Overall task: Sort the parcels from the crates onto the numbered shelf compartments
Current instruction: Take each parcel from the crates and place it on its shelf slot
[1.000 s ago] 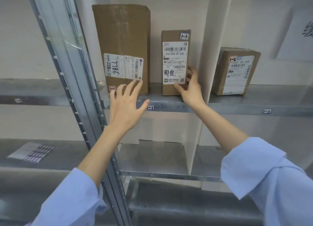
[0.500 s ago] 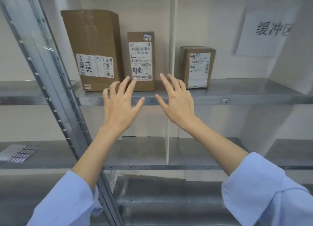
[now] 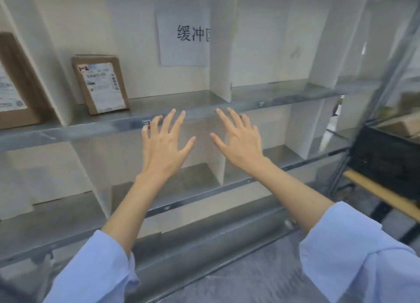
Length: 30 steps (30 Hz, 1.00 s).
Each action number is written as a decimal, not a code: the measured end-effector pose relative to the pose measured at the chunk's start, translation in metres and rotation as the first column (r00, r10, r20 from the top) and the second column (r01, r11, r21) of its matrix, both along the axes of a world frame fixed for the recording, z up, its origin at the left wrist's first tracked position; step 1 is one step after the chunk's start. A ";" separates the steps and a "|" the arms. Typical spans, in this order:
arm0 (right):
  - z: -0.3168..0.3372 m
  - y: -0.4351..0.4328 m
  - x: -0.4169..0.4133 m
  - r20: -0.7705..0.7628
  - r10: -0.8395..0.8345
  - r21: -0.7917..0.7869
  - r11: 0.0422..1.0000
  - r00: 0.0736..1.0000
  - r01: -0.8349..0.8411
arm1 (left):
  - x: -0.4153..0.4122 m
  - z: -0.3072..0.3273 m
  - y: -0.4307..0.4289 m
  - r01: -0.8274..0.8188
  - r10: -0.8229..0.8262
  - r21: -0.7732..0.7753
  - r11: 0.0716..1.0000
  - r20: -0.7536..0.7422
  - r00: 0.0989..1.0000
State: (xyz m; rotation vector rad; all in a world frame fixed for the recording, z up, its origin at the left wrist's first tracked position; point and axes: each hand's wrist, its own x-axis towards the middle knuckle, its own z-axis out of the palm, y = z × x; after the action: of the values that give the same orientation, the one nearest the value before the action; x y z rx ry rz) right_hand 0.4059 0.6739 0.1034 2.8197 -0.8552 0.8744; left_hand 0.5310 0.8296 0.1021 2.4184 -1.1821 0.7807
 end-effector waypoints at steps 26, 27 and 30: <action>-0.051 -0.386 -0.461 -0.087 -0.788 0.144 0.596 0.610 0.790 | -0.374 -0.041 -0.545 0.784 -0.776 0.057 0.618 -0.120 0.619; -0.049 -0.401 -0.473 -0.093 -0.799 0.135 0.581 0.594 0.803 | -0.386 -0.042 -0.565 0.793 -0.785 0.058 0.606 -0.118 0.609; -0.050 -0.442 -0.510 -0.086 -0.834 0.132 0.533 0.545 0.836 | -0.423 -0.047 -0.619 0.821 -0.814 0.063 0.568 -0.104 0.571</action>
State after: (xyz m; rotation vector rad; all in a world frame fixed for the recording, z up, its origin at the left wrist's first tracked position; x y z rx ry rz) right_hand -0.1044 0.2321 0.0537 1.9997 -2.0839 0.6084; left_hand 0.1084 0.2104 0.0555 1.5774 -2.1018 0.3186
